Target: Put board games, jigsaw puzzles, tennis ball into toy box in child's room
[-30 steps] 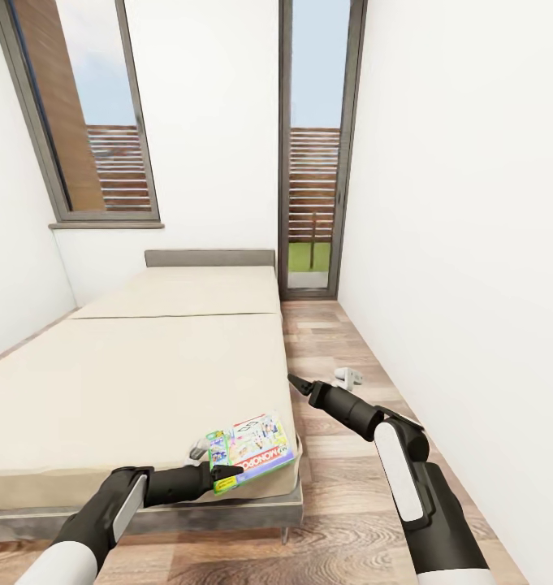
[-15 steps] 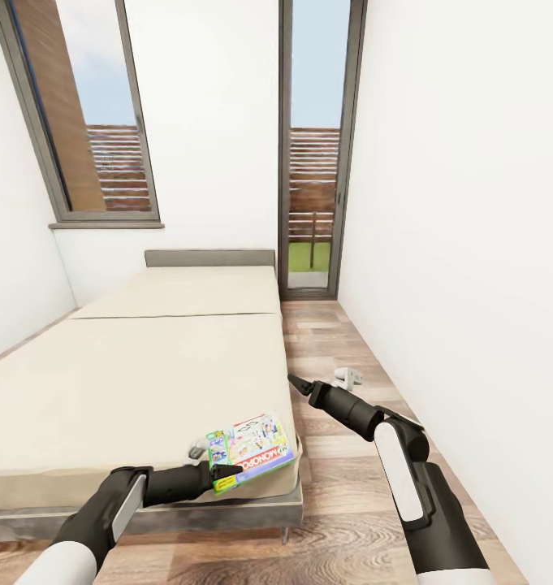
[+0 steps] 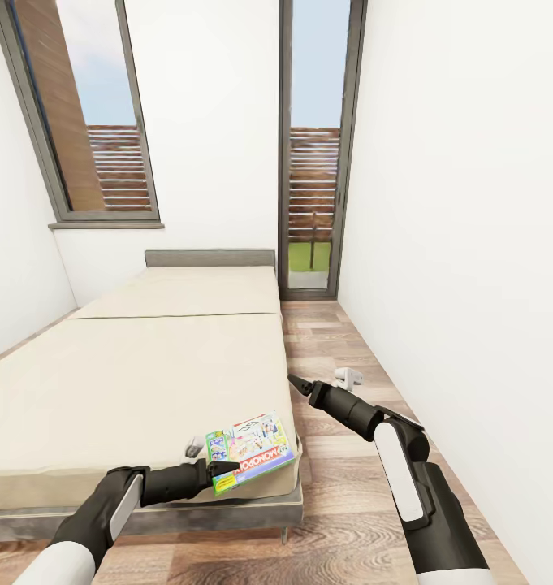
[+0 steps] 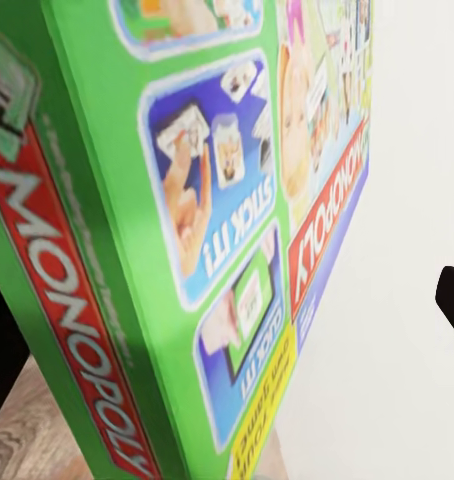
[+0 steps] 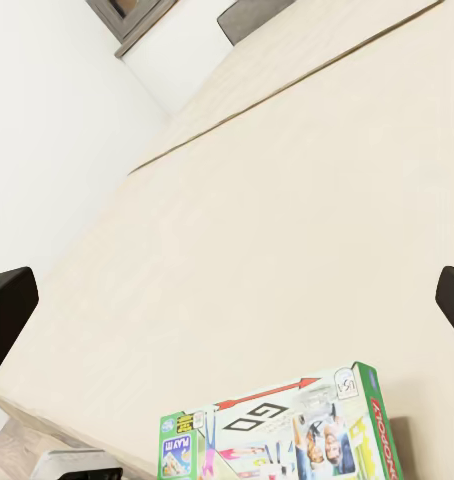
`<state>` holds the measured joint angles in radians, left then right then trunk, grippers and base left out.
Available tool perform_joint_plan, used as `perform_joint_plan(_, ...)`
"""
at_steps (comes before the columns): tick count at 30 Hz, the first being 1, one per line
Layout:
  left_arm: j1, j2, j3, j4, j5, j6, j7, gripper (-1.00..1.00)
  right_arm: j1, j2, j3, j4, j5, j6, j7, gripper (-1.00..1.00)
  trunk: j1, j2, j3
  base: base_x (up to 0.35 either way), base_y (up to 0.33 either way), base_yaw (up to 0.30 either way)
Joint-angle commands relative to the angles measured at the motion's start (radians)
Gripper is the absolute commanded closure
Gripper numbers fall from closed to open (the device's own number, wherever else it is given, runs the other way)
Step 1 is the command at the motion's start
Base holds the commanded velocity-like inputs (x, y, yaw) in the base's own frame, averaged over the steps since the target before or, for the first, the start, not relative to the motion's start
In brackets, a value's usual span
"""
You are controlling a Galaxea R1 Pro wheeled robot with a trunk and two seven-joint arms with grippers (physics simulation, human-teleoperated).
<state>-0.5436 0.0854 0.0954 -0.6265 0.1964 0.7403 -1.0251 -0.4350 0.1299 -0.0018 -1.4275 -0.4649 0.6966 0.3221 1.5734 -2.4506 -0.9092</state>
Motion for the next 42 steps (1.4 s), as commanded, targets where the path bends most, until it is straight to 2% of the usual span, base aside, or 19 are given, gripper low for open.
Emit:
perform_joint_plan(1,-0.001,0.000,0.003,0.000,0.005,-0.010,0.000,-1.00,-0.001,0.001,-0.001,-0.001,-0.001,0.005,0.002,-1.00,0.000,0.000,-0.001,0.000,0.000,0.000)
perform_joint_plan(33,-0.001,0.000,0.004,0.000,0.005,-0.009,-0.002,-1.00,-0.001,0.001,-0.001,-0.001,-0.001,0.005,0.002,-1.00,0.000,0.000,-0.001,0.000,0.000,0.000)
perform_joint_plan(34,-0.001,0.000,0.004,-0.001,0.005,-0.009,-0.002,1.00,-0.001,0.001,-0.001,-0.001,-0.001,0.005,0.002,-1.00,0.000,0.000,-0.001,0.000,0.000,0.000)
perform_joint_plan(42,-0.001,0.001,0.005,0.000,0.005,-0.009,-0.003,1.00,-0.001,0.001,-0.001,-0.001,-0.001,0.005,0.002,-1.00,0.000,0.000,-0.001,0.000,0.000,0.000)
